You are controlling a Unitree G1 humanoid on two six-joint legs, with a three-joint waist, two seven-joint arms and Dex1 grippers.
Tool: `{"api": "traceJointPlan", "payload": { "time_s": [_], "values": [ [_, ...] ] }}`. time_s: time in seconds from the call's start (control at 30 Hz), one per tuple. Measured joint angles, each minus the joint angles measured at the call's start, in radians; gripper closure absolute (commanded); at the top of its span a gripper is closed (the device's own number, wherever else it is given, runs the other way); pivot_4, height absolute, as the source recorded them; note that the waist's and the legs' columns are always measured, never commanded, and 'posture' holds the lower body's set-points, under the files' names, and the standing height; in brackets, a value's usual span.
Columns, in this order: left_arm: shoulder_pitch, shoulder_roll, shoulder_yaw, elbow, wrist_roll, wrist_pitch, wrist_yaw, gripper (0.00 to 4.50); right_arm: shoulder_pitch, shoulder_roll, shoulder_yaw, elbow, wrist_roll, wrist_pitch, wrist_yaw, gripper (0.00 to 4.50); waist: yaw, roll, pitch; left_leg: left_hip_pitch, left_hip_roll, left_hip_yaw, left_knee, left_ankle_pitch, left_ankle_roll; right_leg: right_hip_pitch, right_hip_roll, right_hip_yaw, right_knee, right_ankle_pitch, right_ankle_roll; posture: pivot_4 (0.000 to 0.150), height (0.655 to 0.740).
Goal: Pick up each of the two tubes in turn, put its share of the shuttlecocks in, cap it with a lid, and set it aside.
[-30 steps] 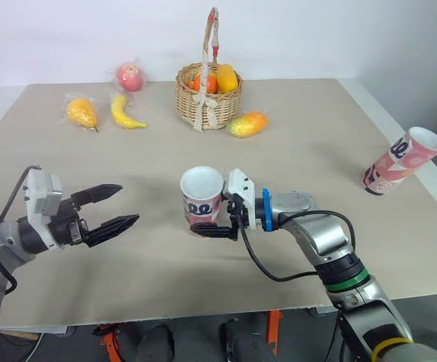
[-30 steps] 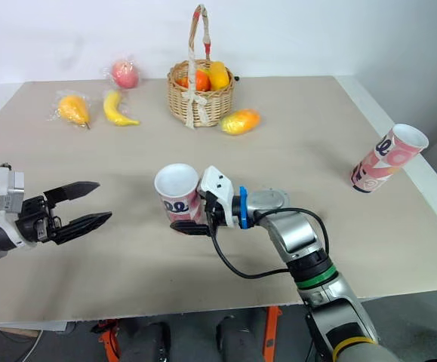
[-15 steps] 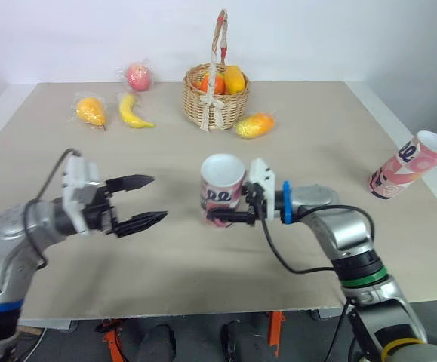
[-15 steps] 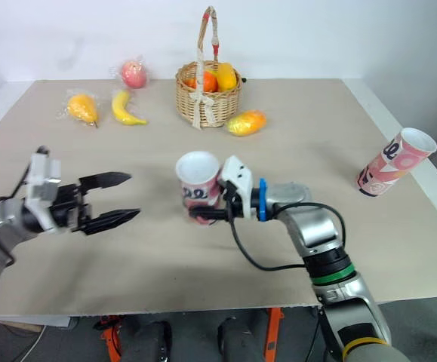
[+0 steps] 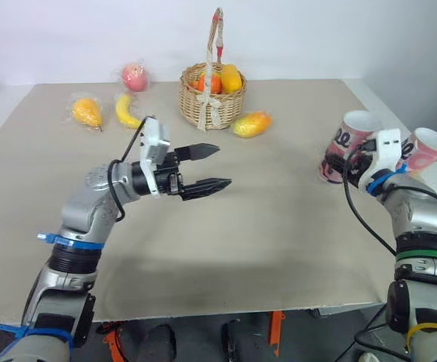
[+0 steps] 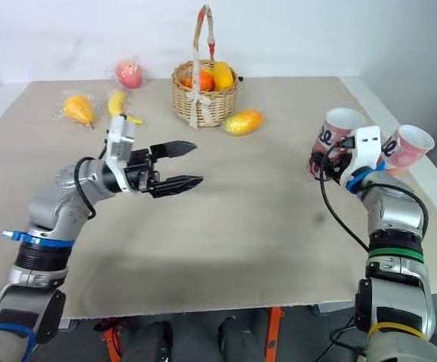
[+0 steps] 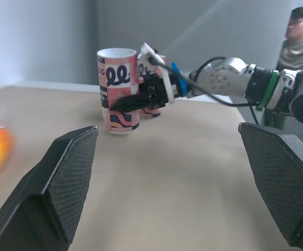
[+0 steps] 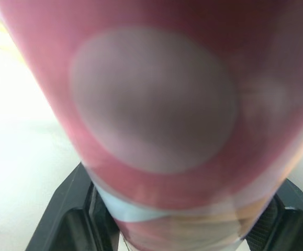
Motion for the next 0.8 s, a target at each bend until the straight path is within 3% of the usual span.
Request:
{"api": "traceJointPlan", "payload": {
  "time_s": [0.07, 0.2, 0.5, 0.8],
  "values": [
    [-0.005, -0.006, -0.018, 0.021, 0.019, -0.006, -0.012, 0.00, -0.021, 0.000, -0.004, 0.043, 0.000, -0.022, -0.009, 1.73, -0.001, 0.002, 0.000, 0.001, 0.000, 0.001, 0.000, 0.000, 0.000, 0.000, 0.000, 0.001, 0.000, 0.000, 0.001, 0.150, 0.7400],
    [-0.005, -0.012, -0.023, 0.043, 0.029, -0.018, -0.033, 0.00, -0.041, 0.000, -0.009, 0.097, 0.000, -0.043, -0.014, 0.08, 0.001, 0.002, 0.000, 0.001, -0.001, 0.001, 0.002, 0.000, 0.000, 0.001, -0.001, 0.001, 0.000, 0.002, 0.003, 0.150, 0.7400],
    [0.002, -0.008, -0.023, 0.034, 0.045, 0.007, -0.028, 0.00, 0.020, -0.005, 0.010, 0.073, -0.006, -0.011, 0.029, 0.03, 0.005, 0.004, 0.000, 0.000, -0.001, 0.002, 0.003, 0.001, 0.000, 0.001, -0.001, 0.002, 0.000, 0.003, 0.005, 0.150, 0.7400],
    [0.098, 0.068, -0.007, -0.068, 0.045, 0.096, 0.029, 0.00, 0.334, -0.131, 0.011, -0.344, 0.024, 0.112, 0.165, 0.03, 0.011, 0.005, 0.000, 0.000, -0.001, 0.002, 0.003, 0.000, 0.000, 0.001, -0.001, 0.002, 0.000, 0.002, 0.005, 0.150, 0.7400]
  ]
}}
